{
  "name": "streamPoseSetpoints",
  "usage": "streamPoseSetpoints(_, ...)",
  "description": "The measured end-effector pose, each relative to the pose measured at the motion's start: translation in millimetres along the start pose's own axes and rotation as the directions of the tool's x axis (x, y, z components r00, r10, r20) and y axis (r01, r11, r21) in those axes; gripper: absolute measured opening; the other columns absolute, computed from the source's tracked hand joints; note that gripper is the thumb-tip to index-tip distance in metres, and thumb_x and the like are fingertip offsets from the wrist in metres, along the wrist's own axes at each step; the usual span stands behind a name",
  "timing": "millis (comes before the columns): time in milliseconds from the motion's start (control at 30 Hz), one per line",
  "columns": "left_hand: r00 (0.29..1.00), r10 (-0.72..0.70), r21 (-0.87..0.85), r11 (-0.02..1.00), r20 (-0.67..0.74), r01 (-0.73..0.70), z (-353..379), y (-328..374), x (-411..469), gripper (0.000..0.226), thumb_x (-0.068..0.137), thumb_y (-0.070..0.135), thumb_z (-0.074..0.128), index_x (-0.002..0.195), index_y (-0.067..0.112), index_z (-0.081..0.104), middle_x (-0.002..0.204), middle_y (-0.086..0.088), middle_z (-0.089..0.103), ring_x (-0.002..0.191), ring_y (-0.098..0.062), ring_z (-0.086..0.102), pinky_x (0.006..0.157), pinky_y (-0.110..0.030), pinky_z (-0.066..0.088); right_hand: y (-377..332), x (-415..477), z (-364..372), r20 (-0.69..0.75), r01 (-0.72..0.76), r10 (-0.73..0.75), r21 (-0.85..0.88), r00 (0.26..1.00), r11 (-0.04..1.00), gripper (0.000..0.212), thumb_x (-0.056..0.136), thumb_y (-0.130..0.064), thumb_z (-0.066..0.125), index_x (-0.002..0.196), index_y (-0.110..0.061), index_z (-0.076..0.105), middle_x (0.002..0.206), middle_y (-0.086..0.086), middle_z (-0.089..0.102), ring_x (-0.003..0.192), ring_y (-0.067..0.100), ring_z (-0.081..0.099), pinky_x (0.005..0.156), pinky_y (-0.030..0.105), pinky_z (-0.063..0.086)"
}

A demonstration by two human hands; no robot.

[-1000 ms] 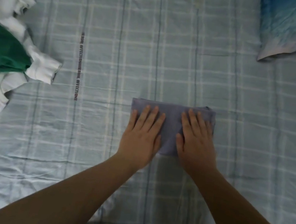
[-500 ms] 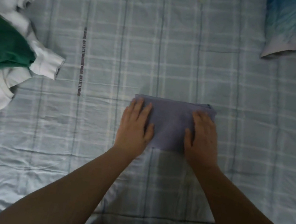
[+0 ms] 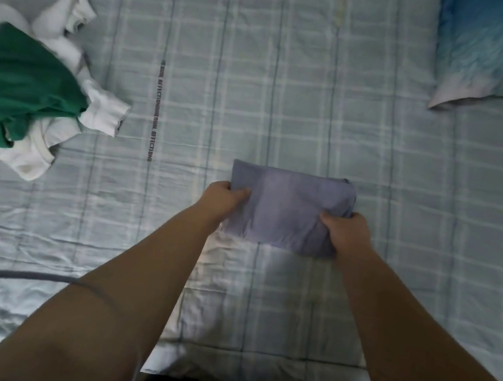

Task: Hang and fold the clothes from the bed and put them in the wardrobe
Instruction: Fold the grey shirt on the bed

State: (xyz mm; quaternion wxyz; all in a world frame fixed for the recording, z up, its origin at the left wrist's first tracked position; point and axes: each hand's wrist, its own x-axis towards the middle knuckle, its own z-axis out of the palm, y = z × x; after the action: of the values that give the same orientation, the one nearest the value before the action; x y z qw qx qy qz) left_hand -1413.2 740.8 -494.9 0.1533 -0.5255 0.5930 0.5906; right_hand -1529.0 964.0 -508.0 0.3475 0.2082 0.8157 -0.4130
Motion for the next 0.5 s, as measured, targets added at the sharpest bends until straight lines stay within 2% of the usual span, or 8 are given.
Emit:
streamPoseSetpoints(33, 1.000, 0.026, -0.032, 0.999, 0.008, -0.026, -1.8, 0.1, -5.1, 0.047, 0.079, 0.038, 0.072, 0.113, 0.005, 0.068, 0.112, -0.014, 0.072, 0.097, -0.028, 0.070, 0.089, -0.046, 0.058, -1.3, -0.8, -2.9, 0.044, -0.010, 0.007, 0.067, 0.999, 0.998, 0.047, 0.084, -0.020, 0.077, 0.121, 0.005, 0.060, 0.120, 0.020, 0.065, 0.107, 0.035, 0.064, 0.089, 0.043, 0.054)
streamPoseSetpoints(133, 0.996, 0.075, -0.194, 0.979, 0.045, -0.065, -9.9, 1.5, -31.5, 0.040, 0.092, 0.032, 0.070, 0.122, 0.006, 0.065, 0.117, -0.011, 0.072, 0.101, -0.026, 0.071, 0.091, -0.045, 0.058, -8.8, -16.9, -17.7, 0.160, 0.015, -0.056, 0.247, 0.986, 0.969, 0.043, 0.087, -0.011, 0.073, 0.126, 0.002, 0.060, 0.119, 0.016, 0.067, 0.101, 0.031, 0.068, 0.080, 0.035, 0.059)
streamPoseSetpoints(233, 0.983, 0.159, -0.359, 0.926, 0.094, -0.116, -35.3, 8.0, -73.6, 0.043, 0.095, 0.032, 0.066, 0.129, 0.007, 0.062, 0.122, -0.011, 0.071, 0.110, -0.029, 0.069, 0.097, -0.050, 0.054, -28.1, -49.1, -37.3, 0.334, 0.073, -0.208, 0.375, 0.919, 0.924, 0.053, 0.084, -0.012, 0.073, 0.133, -0.001, 0.056, 0.126, 0.018, 0.066, 0.110, 0.033, 0.067, 0.094, 0.045, 0.055)
streamPoseSetpoints(367, 0.956, 0.274, -0.477, 0.857, 0.102, -0.195, -90.8, 21.5, -154.2, 0.051, 0.096, 0.040, 0.061, 0.137, 0.011, 0.056, 0.132, -0.013, 0.065, 0.120, -0.033, 0.063, 0.101, -0.051, 0.050, -69.9, -121.2, -53.2, 0.491, 0.130, -0.338, 0.408, 0.803, 0.903, 0.046, 0.090, -0.003, 0.060, 0.135, 0.001, 0.051, 0.130, 0.019, 0.063, 0.117, 0.034, 0.063, 0.099, 0.046, 0.052)
streamPoseSetpoints(500, 0.925, 0.376, -0.540, 0.789, 0.051, -0.291, -156.0, 18.5, -248.2, 0.048, 0.101, 0.041, 0.052, 0.139, 0.012, 0.054, 0.134, -0.014, 0.063, 0.122, -0.032, 0.062, 0.099, -0.047, 0.051, -118.3, -221.4, -56.2, 0.588, 0.200, -0.426, 0.411, 0.687, 0.889, 0.050, 0.089, -0.014, 0.060, 0.137, -0.007, 0.050, 0.132, 0.010, 0.064, 0.118, 0.027, 0.064, 0.095, 0.040, 0.054)
